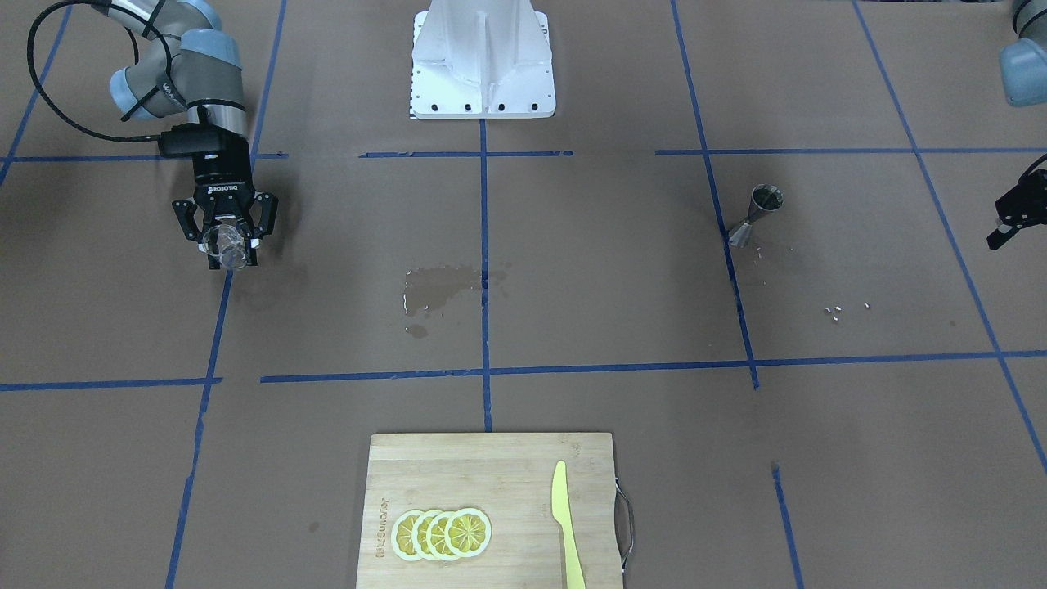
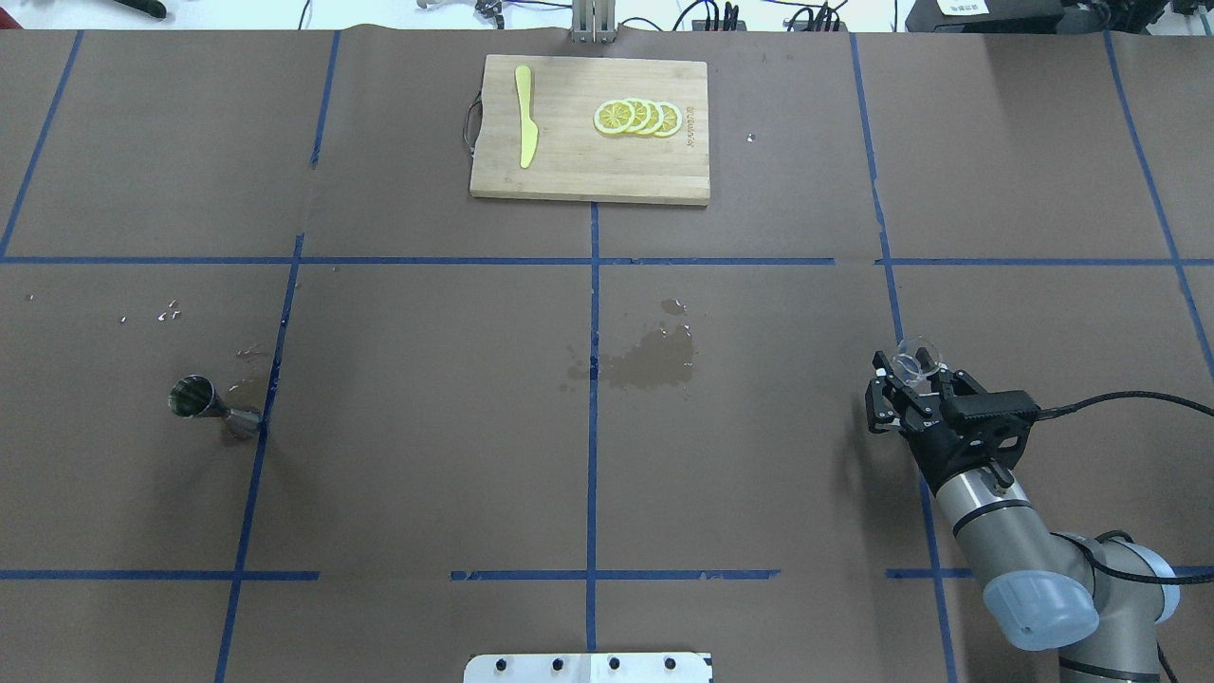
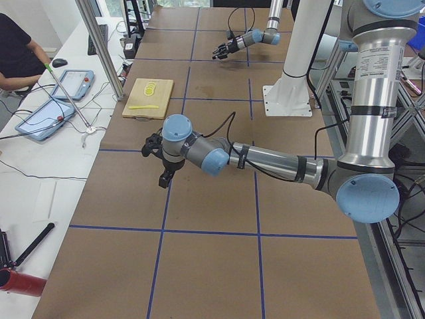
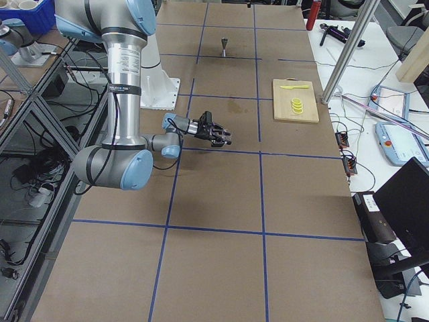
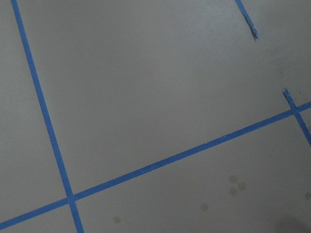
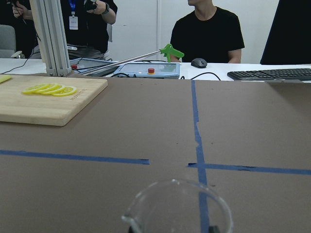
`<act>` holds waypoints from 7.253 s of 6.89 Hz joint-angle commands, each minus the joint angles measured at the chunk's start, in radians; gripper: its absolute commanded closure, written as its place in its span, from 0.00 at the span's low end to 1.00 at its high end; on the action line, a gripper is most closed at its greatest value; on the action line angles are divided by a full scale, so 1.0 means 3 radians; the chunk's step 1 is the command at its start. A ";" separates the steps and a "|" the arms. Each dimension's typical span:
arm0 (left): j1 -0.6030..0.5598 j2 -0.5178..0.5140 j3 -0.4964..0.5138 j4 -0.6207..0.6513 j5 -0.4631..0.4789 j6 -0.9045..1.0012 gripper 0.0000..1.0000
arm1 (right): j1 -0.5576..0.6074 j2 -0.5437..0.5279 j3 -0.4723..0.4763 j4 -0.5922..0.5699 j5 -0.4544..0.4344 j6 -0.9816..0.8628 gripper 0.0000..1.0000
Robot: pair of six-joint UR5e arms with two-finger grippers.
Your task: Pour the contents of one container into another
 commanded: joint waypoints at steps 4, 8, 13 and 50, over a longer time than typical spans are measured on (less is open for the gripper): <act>0.0000 0.0005 -0.0117 -0.0006 -0.0004 -0.0011 0.00 | 0.0009 -0.0067 -0.0229 0.0388 0.0038 -0.0134 1.00; 0.0000 -0.0026 -0.0199 -0.0006 -0.0004 -0.0016 0.00 | 0.0009 -0.0113 -0.0311 0.0393 0.0028 -0.0129 1.00; 0.0000 -0.0036 -0.0225 -0.0006 -0.0009 -0.0016 0.00 | -0.0047 -0.0190 -0.0306 0.0398 0.0043 -0.0083 0.99; -0.0036 -0.0006 0.0006 0.0479 -0.0400 0.0035 0.00 | 0.4296 -0.0323 -0.0020 -0.2067 0.6176 -0.4094 0.00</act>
